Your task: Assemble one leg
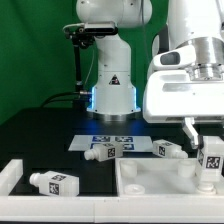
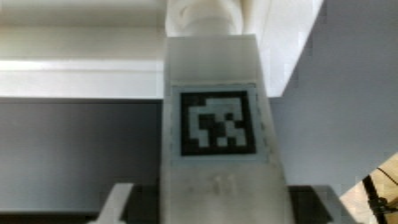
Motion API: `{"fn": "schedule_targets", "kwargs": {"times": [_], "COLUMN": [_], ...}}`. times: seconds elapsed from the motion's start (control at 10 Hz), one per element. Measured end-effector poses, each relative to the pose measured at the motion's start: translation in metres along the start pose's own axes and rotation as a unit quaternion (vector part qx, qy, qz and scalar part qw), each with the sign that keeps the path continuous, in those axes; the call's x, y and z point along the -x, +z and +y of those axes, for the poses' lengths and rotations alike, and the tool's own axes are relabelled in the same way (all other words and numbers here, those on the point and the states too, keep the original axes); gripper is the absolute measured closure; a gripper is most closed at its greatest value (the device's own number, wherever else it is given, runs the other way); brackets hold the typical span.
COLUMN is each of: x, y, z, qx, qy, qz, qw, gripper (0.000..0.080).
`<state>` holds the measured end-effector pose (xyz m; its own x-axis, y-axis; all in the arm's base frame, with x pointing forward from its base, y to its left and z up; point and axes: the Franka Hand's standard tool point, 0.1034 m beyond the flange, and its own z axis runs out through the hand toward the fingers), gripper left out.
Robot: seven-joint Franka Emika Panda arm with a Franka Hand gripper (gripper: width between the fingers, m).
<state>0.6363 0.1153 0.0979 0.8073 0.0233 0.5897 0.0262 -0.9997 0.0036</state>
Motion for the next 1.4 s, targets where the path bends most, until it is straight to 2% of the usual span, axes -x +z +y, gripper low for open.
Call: {"fn": "schedule_targets", "kwargs": {"times": [0.3,0.6,0.9,1.0,1.1,1.2,1.3,1.4], "x": [0.008,0.009,0.011,0.011,0.012,0.017,0.016,0.011], "y": [0.005,0.006,0.007,0.008,0.008,0.010,0.009,0.009], "z": [0.000,0.001,0.001,0.000,0.000,-0.003,-0.008,-0.009], "qx": [0.001,0.003,0.003,0.002,0.002,0.000,-0.002,-0.002], "qy": [-0.003,-0.007,-0.006,-0.006,-0.005,0.004,0.021,0.027], "qz": [-0.002,0.016,-0.001,-0.011,-0.017,-0.064,-0.128,-0.186], "qw": [1.000,1.000,1.000,1.000,1.000,0.998,0.992,0.982], "gripper": [0.0512,0.0512,0.0512,0.0427,0.0287,0.0194,0.0194,0.0157]}}
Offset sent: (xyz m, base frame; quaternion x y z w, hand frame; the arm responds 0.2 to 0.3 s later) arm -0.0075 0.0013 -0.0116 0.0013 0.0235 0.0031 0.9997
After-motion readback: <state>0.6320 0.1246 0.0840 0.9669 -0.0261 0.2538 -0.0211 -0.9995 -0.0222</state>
